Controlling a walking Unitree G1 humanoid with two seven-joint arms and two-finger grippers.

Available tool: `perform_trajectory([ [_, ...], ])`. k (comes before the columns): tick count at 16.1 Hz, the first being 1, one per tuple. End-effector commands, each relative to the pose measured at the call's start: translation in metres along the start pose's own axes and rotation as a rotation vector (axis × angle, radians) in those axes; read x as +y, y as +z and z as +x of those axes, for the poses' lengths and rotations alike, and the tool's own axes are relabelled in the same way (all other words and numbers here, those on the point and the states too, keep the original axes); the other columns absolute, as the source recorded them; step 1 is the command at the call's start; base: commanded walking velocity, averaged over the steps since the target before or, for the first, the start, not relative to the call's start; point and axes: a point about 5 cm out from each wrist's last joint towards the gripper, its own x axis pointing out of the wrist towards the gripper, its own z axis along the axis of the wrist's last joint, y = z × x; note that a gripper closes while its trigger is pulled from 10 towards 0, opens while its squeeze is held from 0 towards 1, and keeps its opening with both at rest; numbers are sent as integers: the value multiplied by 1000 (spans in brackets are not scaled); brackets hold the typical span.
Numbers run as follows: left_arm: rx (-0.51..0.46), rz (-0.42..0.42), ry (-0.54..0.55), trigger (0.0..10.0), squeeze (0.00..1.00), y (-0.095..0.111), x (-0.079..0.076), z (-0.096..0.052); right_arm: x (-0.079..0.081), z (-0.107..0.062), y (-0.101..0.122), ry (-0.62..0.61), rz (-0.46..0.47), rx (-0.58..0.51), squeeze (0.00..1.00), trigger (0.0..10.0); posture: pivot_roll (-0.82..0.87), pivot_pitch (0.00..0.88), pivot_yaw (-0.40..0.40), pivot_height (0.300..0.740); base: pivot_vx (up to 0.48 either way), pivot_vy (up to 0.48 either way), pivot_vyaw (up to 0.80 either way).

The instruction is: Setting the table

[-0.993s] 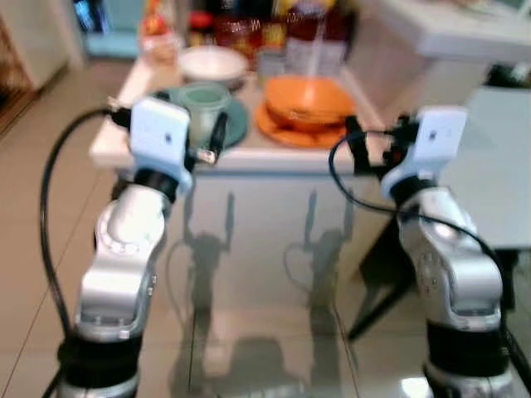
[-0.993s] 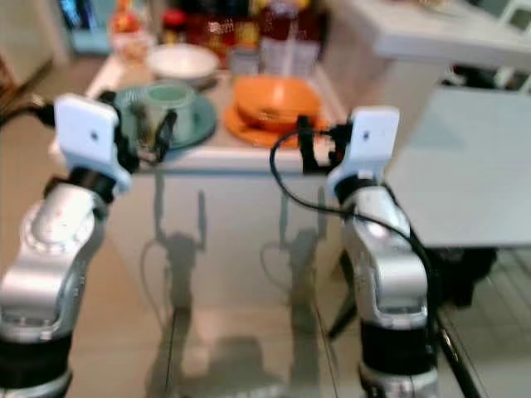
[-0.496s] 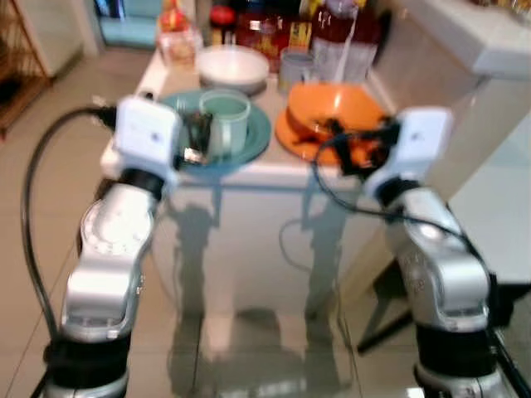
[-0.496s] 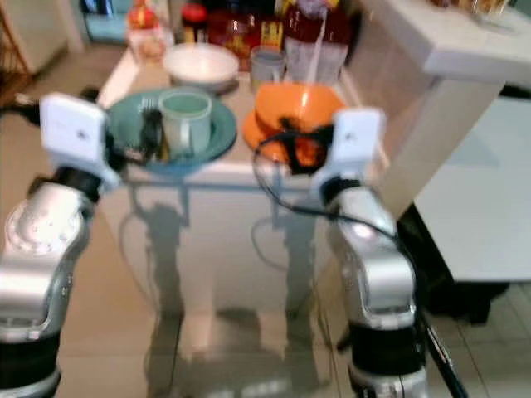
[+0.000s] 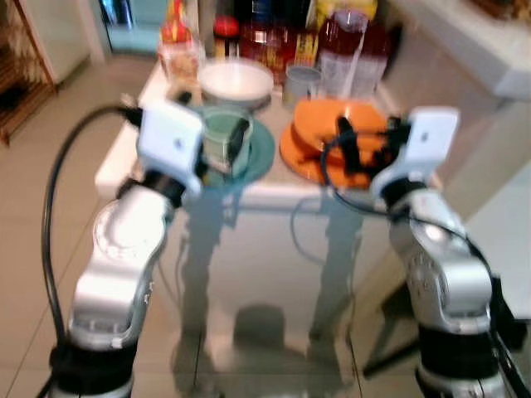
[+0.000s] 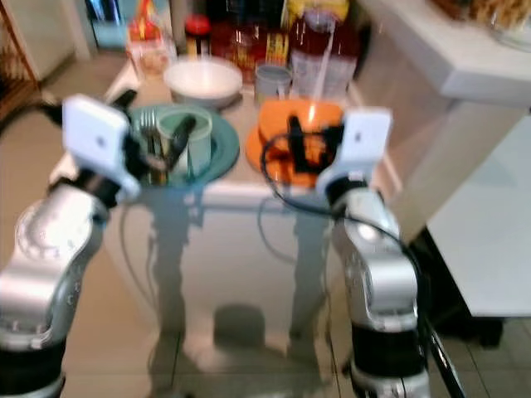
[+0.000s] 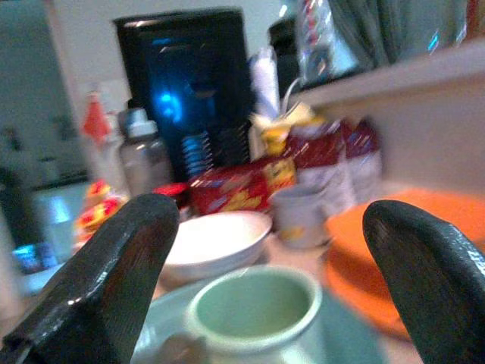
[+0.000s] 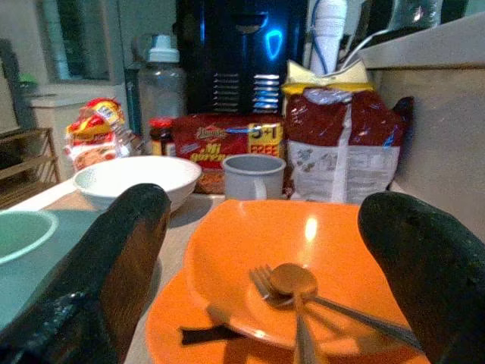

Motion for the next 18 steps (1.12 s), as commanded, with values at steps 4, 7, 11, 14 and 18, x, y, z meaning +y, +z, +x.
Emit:
perform_trajectory([
  [4,-60,-52,-153,10000,0,11,-21,-1,-25,-12,15,-60,32,-83,1000,10000,148,54,-80,740,0,0,0],
  [7,-77,-97,-193,10000,0,13,-23,-3,-43,-19,19,-104,18,-98,1000,10000,136,58,-72,740,0,0,0],
  [11,-72,-104,-242,10000,0,13,-27,-4,-61,-23,16,-99,-38,-25,1000,10000,135,58,-65,740,0,0,0],
  [14,-66,-114,-282,10000,0,13,-31,-6,-84,-28,14,-81,-7,34,1000,10000,136,57,-66,740,0,0,0],
  [18,-57,-125,-333,10000,0,12,-38,-8,-115,-36,12,-105,34,88,1000,10000,125,48,-57,740,0,0,0],
])
